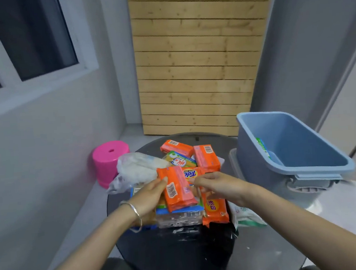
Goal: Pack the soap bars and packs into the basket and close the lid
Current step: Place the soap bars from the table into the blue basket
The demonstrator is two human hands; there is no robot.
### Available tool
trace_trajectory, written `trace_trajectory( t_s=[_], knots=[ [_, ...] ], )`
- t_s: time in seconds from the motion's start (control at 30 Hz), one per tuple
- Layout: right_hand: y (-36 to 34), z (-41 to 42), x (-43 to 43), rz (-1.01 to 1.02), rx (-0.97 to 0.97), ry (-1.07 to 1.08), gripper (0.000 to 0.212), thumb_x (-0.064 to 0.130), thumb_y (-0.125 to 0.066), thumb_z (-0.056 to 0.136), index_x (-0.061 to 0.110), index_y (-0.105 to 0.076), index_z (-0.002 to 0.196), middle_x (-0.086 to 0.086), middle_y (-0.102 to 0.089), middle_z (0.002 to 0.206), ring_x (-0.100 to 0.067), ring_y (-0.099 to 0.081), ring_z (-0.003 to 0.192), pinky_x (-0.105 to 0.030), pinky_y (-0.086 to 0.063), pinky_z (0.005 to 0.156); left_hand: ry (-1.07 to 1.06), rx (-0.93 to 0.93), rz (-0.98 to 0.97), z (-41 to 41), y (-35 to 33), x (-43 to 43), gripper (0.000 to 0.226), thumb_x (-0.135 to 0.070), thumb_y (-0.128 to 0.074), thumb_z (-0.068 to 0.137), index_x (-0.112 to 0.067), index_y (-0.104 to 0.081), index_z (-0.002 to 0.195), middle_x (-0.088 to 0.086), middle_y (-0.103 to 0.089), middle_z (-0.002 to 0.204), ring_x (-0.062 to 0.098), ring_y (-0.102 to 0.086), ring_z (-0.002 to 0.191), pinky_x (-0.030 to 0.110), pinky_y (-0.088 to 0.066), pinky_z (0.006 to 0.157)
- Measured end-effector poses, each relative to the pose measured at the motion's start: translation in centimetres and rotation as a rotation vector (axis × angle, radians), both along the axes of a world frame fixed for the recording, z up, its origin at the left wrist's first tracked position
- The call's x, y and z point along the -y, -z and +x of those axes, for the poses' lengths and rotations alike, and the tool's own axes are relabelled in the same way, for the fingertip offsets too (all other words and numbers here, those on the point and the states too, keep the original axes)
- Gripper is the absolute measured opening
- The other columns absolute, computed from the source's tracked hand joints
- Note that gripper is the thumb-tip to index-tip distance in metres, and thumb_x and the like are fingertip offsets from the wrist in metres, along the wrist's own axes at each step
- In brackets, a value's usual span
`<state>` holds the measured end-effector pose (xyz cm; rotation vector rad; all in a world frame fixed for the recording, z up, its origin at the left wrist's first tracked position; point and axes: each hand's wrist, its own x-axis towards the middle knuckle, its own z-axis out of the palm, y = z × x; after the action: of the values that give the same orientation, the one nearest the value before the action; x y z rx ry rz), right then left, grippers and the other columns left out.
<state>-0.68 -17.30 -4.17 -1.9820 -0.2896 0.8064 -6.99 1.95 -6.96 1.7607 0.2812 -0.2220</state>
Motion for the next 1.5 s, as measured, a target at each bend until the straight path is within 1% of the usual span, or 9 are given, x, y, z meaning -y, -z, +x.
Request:
trace_trajectory(
  t_s=[0.23,0.37,0.53,0.8,0.87,0.97,1.13,1.3,1.5],
  knots=[
    [1.5,-0.2,-0.5,0.060,0.006,0.155,0.052,0.031,-0.070,0.082,0.019,-0.051,0.129,-0.007,-0.066,0.121,-0.022,-0.066,0.103,-0.037,-0.053,0.093,0.199,0.028,0.160,0.7,-0.4,0.9,0.046,-0.037,-0.024,0.100,-0.019,-0.045,0.136,0.001,-0.054,0.137,0.013,-0.049,0.126,0.031,-0.033,0.112],
    [2.5,0.7,0.9,0.114,-0.100,0.265,0.076,0.017,-0.080,0.072,0.015,-0.038,0.136,-0.014,-0.061,0.126,-0.032,-0.064,0.106,-0.050,-0.051,0.095,0.205,0.099,0.091,0.8,-1.2,-0.1,0.042,-0.029,-0.026,0.101,-0.013,-0.045,0.134,0.003,-0.055,0.133,0.009,-0.053,0.115,0.009,-0.047,0.087],
    [2.6,1.5,2.2,0.155,-0.047,0.333,0.063,0.017,-0.075,0.078,0.014,-0.041,0.130,-0.006,-0.065,0.102,-0.022,-0.069,0.077,-0.028,-0.058,0.055,0.087,0.149,0.511,0.1,-0.6,-3.9,0.040,-0.040,-0.042,0.095,-0.017,-0.049,0.127,-0.005,-0.053,0.123,0.001,-0.054,0.100,0.008,-0.040,0.080],
    [2.8,0.4,1.0,-0.066,0.270,0.072,0.069,0.036,-0.068,0.083,0.016,-0.029,0.136,-0.010,-0.039,0.148,-0.015,-0.055,0.117,-0.023,-0.054,0.087,-0.089,0.048,0.415,-1.2,2.9,-4.1,0.031,-0.028,-0.044,0.096,-0.015,-0.057,0.120,0.008,-0.060,0.126,0.023,-0.057,0.114,0.035,-0.045,0.101],
    [3.1,-0.1,0.2,-0.254,0.534,-0.015,0.099,0.050,-0.067,0.079,0.016,-0.008,0.150,-0.005,-0.008,0.160,-0.022,-0.016,0.146,-0.041,-0.029,0.115,-0.156,-0.063,0.164,-1.2,3.2,-4.0,0.026,-0.027,-0.047,0.095,-0.014,-0.058,0.114,0.010,-0.063,0.120,0.018,-0.064,0.097,0.026,-0.055,0.083],
    [3.6,-1.2,-1.7,-0.328,0.758,-0.245,0.095,0.062,-0.060,0.077,0.030,-0.010,0.151,0.002,0.005,0.161,-0.019,0.008,0.148,-0.044,-0.005,0.121,-0.275,-0.183,-0.024,-1.0,2.9,-4.0,0.033,-0.024,-0.053,0.092,-0.002,-0.060,0.116,0.017,-0.066,0.111,0.028,-0.065,0.091,0.036,-0.053,0.083],
    [5.6,-2.4,-4.3,-0.419,0.661,-0.471,0.086,0.065,-0.051,0.082,0.040,-0.005,0.150,0.004,0.013,0.161,-0.019,0.020,0.146,-0.046,0.009,0.119,-0.309,-0.217,-0.159,-0.6,2.8,-3.5,0.032,-0.008,-0.053,0.091,0.005,-0.052,0.121,0.025,-0.062,0.120,0.032,-0.063,0.086,0.044,-0.052,0.083],
    [4.8,-2.0,-4.4,-0.363,0.597,-0.466,0.074,0.057,-0.049,0.088,0.039,-0.011,0.149,0.004,0.007,0.161,-0.017,0.017,0.147,-0.043,0.012,0.118,-0.338,-0.100,0.135,-0.9,3.4,-3.8,0.054,-0.009,-0.058,0.086,-0.007,-0.026,0.130,0.014,-0.054,0.111,0.023,-0.055,0.092,0.030,-0.048,0.074],
    [3.1,-2.0,-4.5,-0.066,0.286,-0.259,0.084,0.066,-0.051,0.078,0.031,-0.022,0.148,0.009,-0.022,0.156,-0.012,-0.023,0.142,-0.029,-0.026,0.110,-0.402,0.049,0.192,-1.8,0.7,-5.2,0.051,-0.019,-0.062,0.085,-0.012,-0.035,0.128,0.005,-0.052,0.105,0.020,-0.058,0.088,0.022,-0.046,0.064]
  ],
)
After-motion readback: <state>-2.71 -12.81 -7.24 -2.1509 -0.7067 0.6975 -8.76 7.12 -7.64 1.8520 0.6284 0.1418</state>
